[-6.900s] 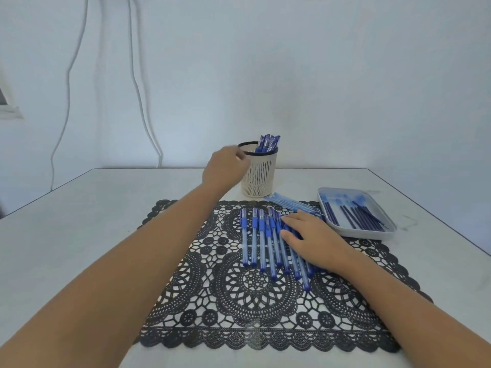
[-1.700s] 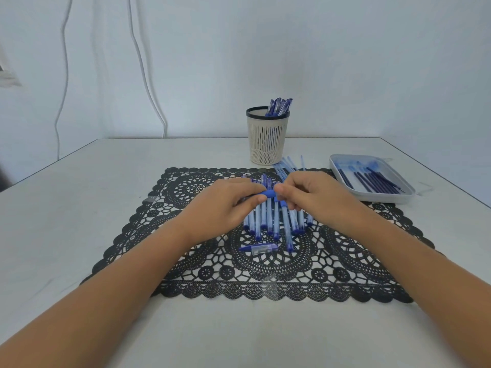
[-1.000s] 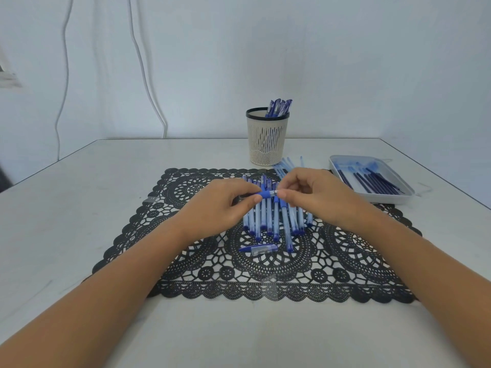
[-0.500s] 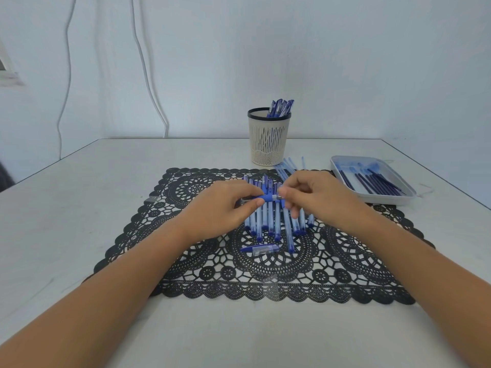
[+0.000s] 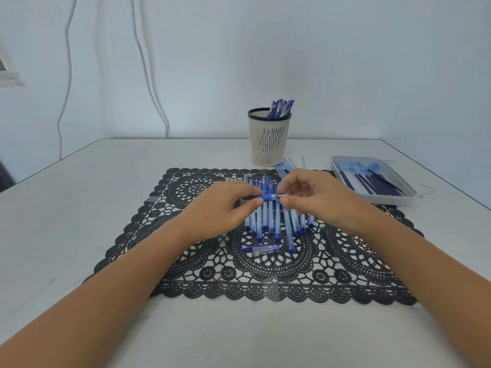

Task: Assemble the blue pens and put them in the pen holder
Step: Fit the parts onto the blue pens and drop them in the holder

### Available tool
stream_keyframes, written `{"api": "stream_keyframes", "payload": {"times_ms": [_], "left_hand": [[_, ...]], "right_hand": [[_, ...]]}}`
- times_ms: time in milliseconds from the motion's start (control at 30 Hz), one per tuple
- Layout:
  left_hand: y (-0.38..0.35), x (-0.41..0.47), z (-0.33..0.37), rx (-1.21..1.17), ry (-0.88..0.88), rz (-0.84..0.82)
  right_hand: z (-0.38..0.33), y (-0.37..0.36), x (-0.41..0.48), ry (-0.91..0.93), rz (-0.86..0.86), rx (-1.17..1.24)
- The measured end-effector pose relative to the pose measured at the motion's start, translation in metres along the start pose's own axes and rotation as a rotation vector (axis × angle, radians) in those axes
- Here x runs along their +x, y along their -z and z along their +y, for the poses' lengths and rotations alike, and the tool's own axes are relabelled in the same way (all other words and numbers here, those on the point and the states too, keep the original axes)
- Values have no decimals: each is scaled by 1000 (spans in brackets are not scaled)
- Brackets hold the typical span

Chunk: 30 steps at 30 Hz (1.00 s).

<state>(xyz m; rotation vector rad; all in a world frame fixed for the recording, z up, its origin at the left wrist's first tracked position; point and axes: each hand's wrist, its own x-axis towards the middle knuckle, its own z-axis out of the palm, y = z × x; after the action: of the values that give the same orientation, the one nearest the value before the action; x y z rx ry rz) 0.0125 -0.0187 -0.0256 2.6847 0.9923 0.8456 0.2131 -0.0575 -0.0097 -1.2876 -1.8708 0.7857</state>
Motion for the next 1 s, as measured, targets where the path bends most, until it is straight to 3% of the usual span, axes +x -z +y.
{"api": "stream_keyframes", "payload": {"times_ms": [233,500,733,1000], "left_hand": [[0,1,1,-4,12,8],[6,-2,-7,-37,108,30],[5,-2,-12,7,123,40],[5,-2,-9,22,101,38]], "right_hand": [[-1,-2,0,-36,78,-66],[3,8,3,-89,219,95],[-18,-7,-11,44,-188,-166],[-16,-19,-12,108,-299,-344]]}}
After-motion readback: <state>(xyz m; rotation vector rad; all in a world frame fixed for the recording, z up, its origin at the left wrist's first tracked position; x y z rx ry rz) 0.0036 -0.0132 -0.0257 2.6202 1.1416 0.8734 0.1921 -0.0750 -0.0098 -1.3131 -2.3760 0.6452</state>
